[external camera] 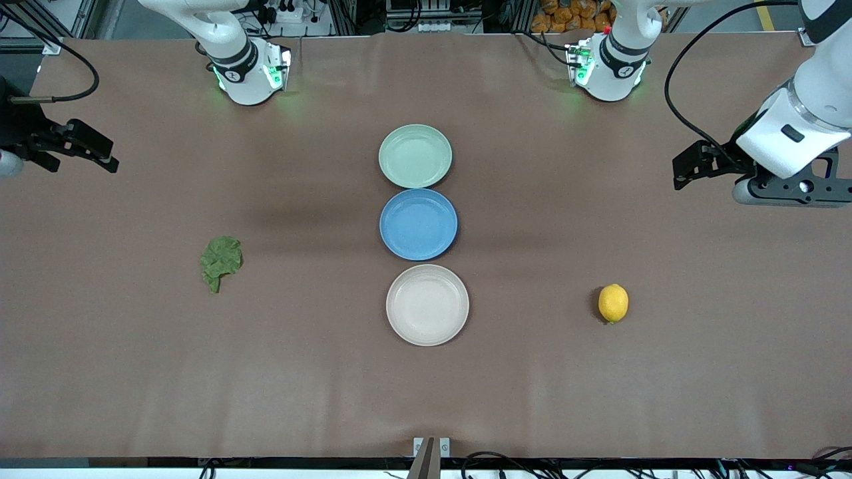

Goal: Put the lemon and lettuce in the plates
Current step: 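Move the right gripper toward the lettuce while the left gripper approaches the lemon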

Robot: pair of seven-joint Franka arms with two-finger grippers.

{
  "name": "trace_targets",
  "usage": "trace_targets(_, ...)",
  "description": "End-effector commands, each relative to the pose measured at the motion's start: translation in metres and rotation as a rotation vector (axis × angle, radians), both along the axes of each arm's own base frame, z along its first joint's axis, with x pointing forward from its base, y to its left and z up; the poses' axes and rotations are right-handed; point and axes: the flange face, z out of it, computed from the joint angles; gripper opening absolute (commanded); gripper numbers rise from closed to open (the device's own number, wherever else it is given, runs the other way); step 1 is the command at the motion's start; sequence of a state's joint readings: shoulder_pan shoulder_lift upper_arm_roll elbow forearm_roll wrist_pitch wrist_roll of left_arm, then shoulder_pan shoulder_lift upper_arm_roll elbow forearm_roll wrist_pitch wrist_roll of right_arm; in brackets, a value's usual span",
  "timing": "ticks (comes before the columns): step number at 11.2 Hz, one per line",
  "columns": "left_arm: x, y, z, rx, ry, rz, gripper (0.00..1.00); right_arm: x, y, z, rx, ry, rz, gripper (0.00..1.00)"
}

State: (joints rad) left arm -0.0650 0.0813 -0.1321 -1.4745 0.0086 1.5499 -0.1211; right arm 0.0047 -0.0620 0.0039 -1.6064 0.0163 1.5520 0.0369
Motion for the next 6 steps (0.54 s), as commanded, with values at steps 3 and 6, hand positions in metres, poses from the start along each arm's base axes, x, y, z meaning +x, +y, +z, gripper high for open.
trace_targets(3, 0.001, 0.004, 0.003, 0.010, 0.008, -0.019, 1.00, -0.003, 0.007, 0.006, 0.018, 0.010, 0.040, 1.00)
trace_targets(6, 0.026, -0.001, -0.049, 0.027, 0.089, -0.046, 1.00, -0.002, 0.010, 0.003, 0.018, 0.016, 0.046, 1.00)
